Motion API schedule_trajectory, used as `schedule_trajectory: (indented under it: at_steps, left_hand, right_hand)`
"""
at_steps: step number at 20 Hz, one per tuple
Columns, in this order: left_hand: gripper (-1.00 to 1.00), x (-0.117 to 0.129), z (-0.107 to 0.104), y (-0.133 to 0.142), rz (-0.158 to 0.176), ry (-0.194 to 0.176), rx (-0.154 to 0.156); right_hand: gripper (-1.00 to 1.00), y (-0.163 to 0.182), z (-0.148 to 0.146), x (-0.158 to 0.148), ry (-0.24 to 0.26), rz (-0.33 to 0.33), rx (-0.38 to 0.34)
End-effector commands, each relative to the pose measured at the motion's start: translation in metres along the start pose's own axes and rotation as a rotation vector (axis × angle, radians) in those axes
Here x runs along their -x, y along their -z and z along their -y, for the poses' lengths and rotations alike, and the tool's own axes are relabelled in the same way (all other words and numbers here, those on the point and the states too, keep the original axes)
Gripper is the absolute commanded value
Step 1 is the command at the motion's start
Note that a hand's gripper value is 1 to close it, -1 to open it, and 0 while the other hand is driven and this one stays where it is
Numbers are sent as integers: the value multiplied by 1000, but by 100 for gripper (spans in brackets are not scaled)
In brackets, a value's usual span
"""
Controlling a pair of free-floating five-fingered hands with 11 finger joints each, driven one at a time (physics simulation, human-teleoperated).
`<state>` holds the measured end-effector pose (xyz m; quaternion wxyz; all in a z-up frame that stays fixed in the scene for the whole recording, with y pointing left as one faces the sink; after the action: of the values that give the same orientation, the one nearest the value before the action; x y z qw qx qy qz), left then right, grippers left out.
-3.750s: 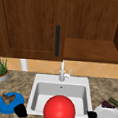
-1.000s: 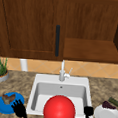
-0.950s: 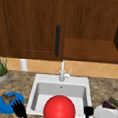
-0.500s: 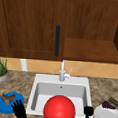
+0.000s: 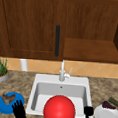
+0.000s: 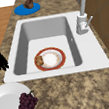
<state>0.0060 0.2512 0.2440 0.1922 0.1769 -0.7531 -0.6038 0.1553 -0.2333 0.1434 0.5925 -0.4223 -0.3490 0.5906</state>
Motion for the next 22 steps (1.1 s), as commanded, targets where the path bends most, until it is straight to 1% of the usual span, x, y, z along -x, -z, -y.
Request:
schedule_trajectory:
  at_steps: [1, 6, 8, 9, 10, 12, 13, 14, 15, 16, 17, 18, 19, 20, 21, 22]
  left_hand:
    - [-100, -5, -3, -2, 104, -34, 61]
    - [-100, -12, -5, -5, 119, -41, 62]
    - [-100, -12, -5, -8, 100, -54, 85]
    - [-100, -11, -5, -9, 88, -58, 102]
    - [-100, -8, -5, -11, 76, -53, 122]
    - [-100, 10, -5, -7, 4, -56, 137]
    - [-100, 13, -7, -9, -36, -35, 122]
    - [-100, 13, -6, -5, -45, -18, 58]
    - [-100, 12, -6, -8, -21, -16, 16]
    - [-100, 7, -6, -8, 1, -16, 20]
    - [-100, 8, -6, -8, 9, -19, 18]
    - [-100, 13, -8, -15, 5, -30, 25]
    - [-100, 16, -8, -16, 5, -24, 9]
    - [-100, 14, -8, -15, -10, -24, 13]
    - [-100, 16, -11, -18, -12, -46, 14]
    - [-100, 20, -12, -25, -12, -53, 5]
  right_hand:
    - [0, 0, 0, 0, 0, 0, 0]
    - [0, 0, 0, 0, 0, 0, 0]
    - [0, 0, 0, 0, 0, 0, 0]
    - [0, 0, 0, 0, 0, 0, 0]
    - [0, 0, 0, 0, 0, 0, 0]
    - [0, 0, 0, 0, 0, 0, 0]
    - [0, 0, 0, 0, 0, 0, 0]
    - [0, 0, 0, 0, 0, 0, 0]
    - [0, 0, 0, 0, 0, 0, 0]
    - [0, 0, 0, 0, 0, 0, 0]
    - [0, 0, 0, 0, 0, 0, 0]
    - [0, 0, 0, 0, 0, 0, 0]
    - [0, 0, 0, 0, 0, 0, 0]
    - [0, 0, 0, 0, 0, 0, 0]
    - [0, 0, 0, 0, 0, 0, 0]
    - [0, 0, 0, 0, 0, 0, 0]
